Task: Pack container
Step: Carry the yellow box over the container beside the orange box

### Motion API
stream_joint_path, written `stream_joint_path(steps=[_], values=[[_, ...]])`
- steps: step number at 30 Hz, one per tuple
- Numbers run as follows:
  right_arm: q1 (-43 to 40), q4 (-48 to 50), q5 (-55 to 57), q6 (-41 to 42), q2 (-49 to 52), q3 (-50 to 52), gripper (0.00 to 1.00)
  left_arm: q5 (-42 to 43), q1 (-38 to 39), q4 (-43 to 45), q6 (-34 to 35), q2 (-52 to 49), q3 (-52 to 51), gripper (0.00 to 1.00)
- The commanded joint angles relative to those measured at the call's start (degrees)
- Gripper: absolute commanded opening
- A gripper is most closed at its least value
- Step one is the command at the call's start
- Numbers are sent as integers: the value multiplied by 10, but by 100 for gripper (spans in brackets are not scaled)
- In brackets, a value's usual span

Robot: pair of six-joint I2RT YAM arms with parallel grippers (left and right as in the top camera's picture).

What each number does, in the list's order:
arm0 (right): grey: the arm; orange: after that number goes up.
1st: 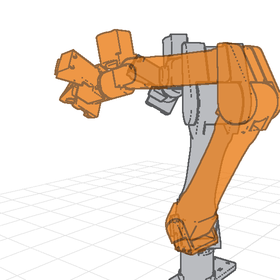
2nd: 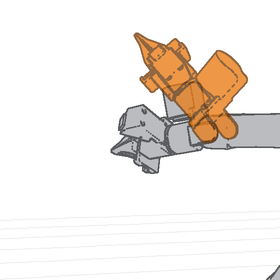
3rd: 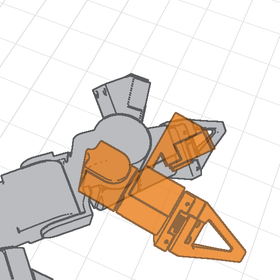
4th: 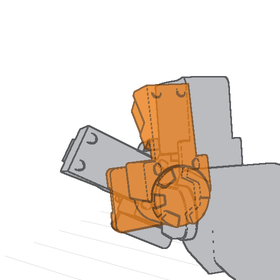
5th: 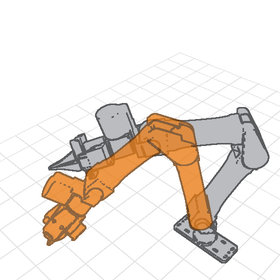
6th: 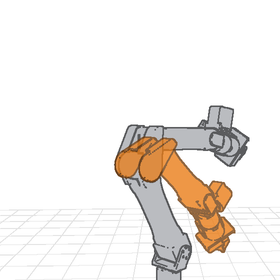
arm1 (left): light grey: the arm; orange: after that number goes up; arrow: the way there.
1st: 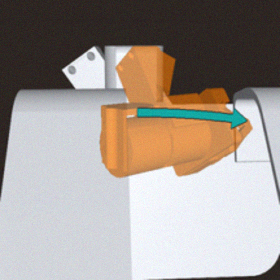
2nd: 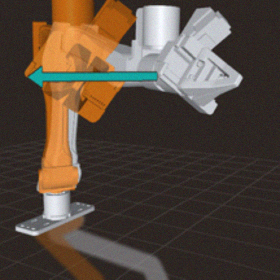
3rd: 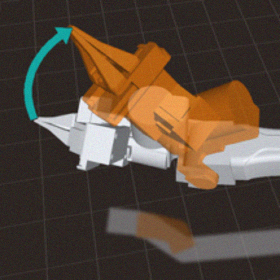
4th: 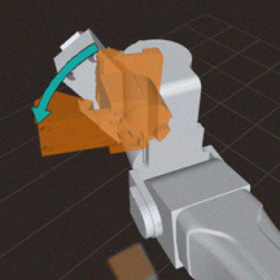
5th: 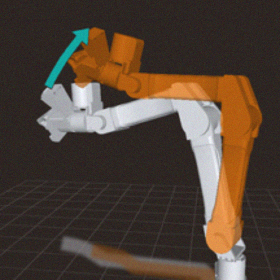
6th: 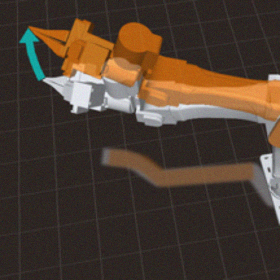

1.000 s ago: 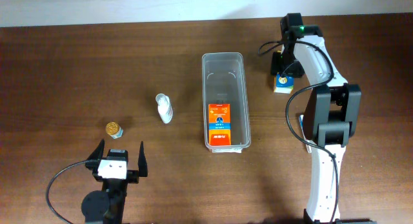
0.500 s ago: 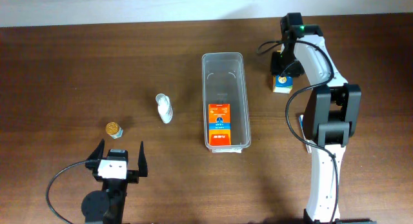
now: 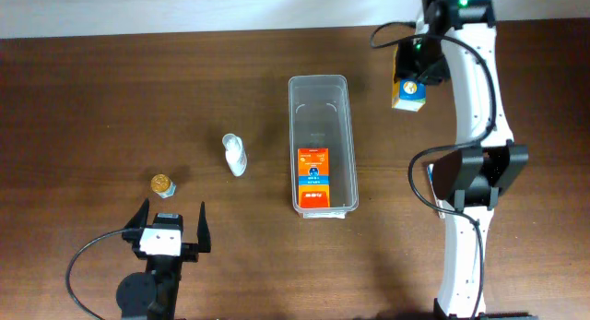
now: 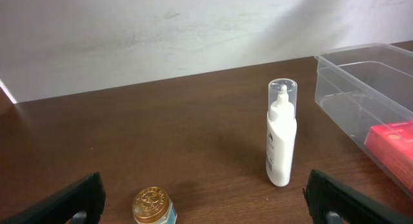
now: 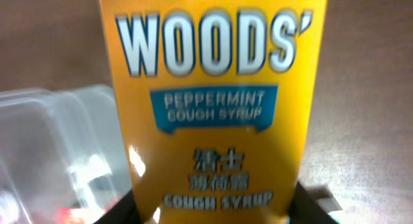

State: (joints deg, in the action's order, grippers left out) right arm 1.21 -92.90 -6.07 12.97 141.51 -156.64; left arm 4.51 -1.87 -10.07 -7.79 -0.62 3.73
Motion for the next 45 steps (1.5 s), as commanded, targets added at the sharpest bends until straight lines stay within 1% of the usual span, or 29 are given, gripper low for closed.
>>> stream_joint_path(steps=[1,5,11,19,23,27,30,36,40,42,45], values=[[8,-45,-26,17,-14,-98,41,2,-3,0,-9,3,-6,99],[24,-44,-68,40,-26,-152,40,2,-3,0,-9,3,-6,99],[64,-44,-150,41,-48,-159,40,2,-3,0,-9,3,-6,99],[155,-44,-160,51,-51,-159,40,2,-3,0,-9,3,-6,99],[190,-44,-139,51,-51,-158,41,2,-3,0,-9,3,-6,99],[215,-44,-94,51,-51,-156,41,2,-3,0,-9,3,-6,99],[220,-44,-67,51,-52,-156,41,2,-3,0,-9,3,-6,99],[220,-44,-70,51,-64,-156,41,2,-3,0,-9,3,-6,99],[220,-44,-63,19,-86,-156,41,2,-3,0,-9,3,-6,99],[220,-44,-38,18,-98,-156,41,2,-3,0,-9,3,-6,99],[220,-44,58,8,-135,-156,42,2,-3,0,-9,3,-6,99]])
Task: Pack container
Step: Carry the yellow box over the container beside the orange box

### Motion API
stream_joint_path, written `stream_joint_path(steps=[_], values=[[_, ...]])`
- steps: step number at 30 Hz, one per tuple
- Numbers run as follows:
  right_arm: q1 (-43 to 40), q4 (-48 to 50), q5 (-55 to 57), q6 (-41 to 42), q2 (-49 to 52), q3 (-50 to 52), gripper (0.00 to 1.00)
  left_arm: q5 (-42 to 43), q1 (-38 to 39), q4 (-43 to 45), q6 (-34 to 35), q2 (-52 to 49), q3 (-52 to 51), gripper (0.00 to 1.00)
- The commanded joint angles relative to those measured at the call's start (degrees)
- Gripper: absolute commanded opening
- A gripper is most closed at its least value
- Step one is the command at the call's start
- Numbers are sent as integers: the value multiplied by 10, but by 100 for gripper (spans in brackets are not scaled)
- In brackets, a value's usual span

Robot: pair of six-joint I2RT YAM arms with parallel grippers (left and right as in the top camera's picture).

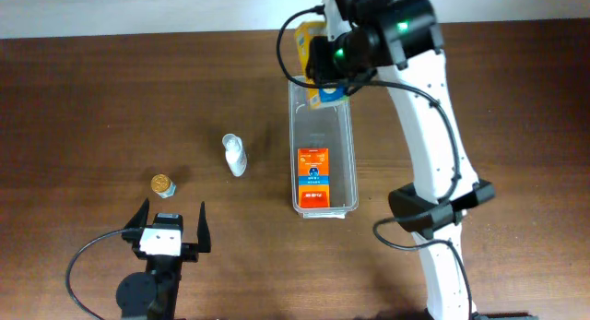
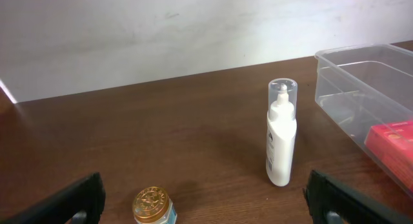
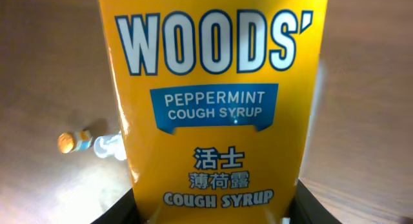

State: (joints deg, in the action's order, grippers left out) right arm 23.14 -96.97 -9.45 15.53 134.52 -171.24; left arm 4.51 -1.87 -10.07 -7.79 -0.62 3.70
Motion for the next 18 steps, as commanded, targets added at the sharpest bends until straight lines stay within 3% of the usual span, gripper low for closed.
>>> stream_joint_path(steps=[1,9,18], values=[[0,-4,106,-17,-71,-10,41,2,-3,0,-9,3,-6,100],[1,-4,132,-12,-92,3,41,2,-3,0,-9,3,-6,99],[1,-4,163,-17,-106,157,41,2,-3,0,-9,3,-6,99]])
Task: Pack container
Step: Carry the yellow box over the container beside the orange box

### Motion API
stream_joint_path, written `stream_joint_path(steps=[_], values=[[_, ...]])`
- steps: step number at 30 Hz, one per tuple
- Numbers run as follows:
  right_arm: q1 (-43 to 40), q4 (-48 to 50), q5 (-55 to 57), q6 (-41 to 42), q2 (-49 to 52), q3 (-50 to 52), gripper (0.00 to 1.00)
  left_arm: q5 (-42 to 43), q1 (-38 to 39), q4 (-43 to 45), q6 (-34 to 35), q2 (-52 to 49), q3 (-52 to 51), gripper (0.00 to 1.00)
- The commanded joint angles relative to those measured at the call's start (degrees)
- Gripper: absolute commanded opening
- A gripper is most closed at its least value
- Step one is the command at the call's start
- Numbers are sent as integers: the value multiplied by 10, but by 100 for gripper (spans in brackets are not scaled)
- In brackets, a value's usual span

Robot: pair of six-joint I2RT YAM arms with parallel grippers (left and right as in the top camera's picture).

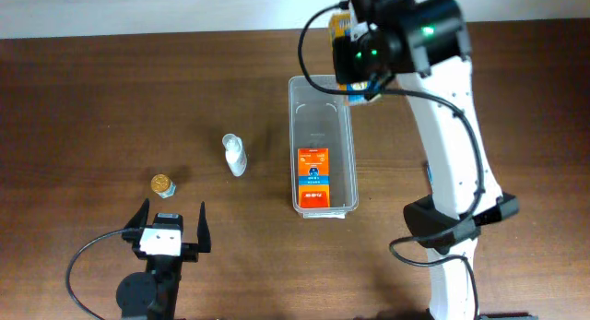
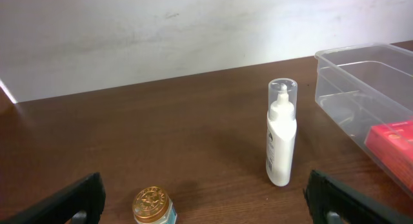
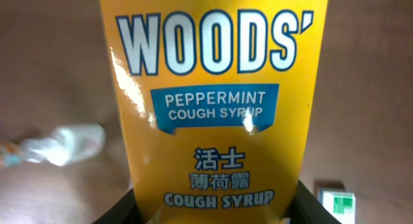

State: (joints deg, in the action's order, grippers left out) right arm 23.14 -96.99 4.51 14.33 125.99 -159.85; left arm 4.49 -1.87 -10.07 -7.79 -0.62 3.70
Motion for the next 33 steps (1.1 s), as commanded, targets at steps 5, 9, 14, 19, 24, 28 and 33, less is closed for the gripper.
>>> stream_joint_path(steps=[5,9,14,19,24,28,33], values=[[13,-3,-39,32,-23,91,41,2,-3,0,-9,3,-6,99],[24,-3,-61,111,-23,102,41,2,-3,0,-9,3,-6,99],[36,-3,-101,169,-23,125,38,2,-3,0,-9,3,-6,99],[46,-3,-101,179,-23,173,38,2,-3,0,-9,3,-6,99],[51,-3,-97,179,-23,253,39,2,-3,0,-9,3,-6,99],[51,-2,-92,179,-23,302,39,2,-3,0,-9,3,-6,99],[51,12,-90,179,-22,337,41,2,-3,0,-9,3,-6,99]])
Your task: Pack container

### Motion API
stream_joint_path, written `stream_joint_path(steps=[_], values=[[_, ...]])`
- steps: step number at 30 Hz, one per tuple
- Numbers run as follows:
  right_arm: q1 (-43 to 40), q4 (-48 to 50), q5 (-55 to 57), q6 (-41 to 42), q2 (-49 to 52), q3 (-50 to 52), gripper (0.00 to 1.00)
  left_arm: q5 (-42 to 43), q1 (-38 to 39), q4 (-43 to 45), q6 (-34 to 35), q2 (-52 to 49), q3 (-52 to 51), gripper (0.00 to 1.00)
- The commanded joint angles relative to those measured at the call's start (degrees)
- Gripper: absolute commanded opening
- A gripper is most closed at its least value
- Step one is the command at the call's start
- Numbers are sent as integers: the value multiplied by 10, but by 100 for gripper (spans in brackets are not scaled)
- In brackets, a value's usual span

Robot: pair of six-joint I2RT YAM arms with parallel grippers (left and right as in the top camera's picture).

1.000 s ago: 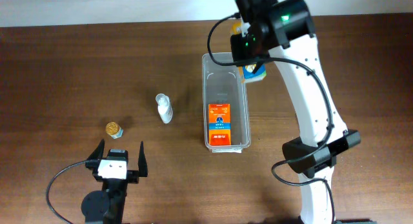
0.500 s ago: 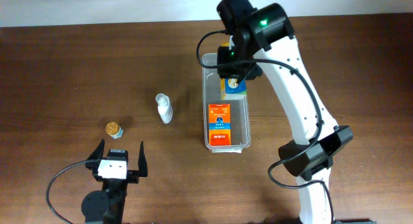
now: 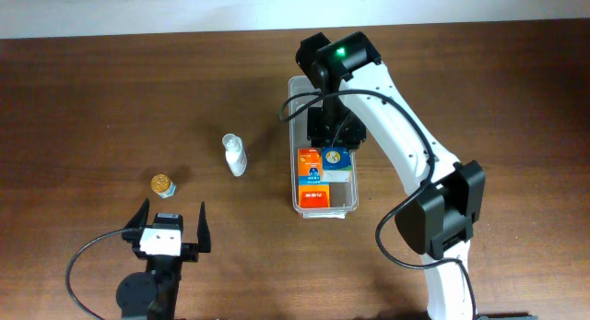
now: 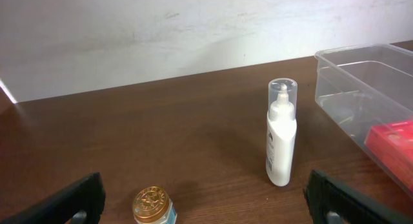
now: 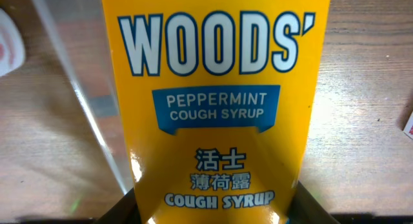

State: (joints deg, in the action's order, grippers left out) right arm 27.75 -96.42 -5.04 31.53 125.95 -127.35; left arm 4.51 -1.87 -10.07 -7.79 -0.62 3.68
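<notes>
The clear plastic container [image 3: 292,172] lies lengthwise at the table's middle, with an orange-red box [image 3: 313,183] flat in its near half. My right gripper [image 3: 332,137] reaches over the container's middle and is shut on a yellow Woods' cough syrup box [image 5: 216,101], whose end [image 3: 336,158] shows just beyond the orange-red box. A white bottle [image 3: 234,154] stands left of the container. A small gold-lidded jar [image 3: 163,183] sits further left. My left gripper [image 3: 169,230] rests open at the near left, the jar [image 4: 153,206] between and ahead of its fingers.
The right arm's links arc along the container's right side down to the near edge. A pale wall borders the table's far side. The container wall [image 5: 84,101] shows left of the held box in the right wrist view.
My right gripper, still holding the cough syrup box, was above the container's far right corner; it is now over the container's middle, by the orange-red box. The left arm has not moved.
My right gripper first held the cough syrup box to the right of the container near the table's far side. Then it was over the container's far left end, then over its far right corner. Now it holds the box over the container's middle.
</notes>
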Motion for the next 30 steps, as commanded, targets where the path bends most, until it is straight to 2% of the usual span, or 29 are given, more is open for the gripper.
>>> stream_joint_path(steps=[1,10,14,23,30], values=[[5,10,5,7,-21,15,41,2,-3,0,-9,3,-6,99],[30,57,16,7,-18,17,41,2,-3,0,-9,3,-6,99],[45,70,49,7,-18,42,41,2,-3,0,-9,3,-6,99],[52,131,57,7,-18,106,41,2,-3,0,-9,3,-6,99],[53,144,54,19,-18,122,42,2,-3,0,-9,3,-6,99]])
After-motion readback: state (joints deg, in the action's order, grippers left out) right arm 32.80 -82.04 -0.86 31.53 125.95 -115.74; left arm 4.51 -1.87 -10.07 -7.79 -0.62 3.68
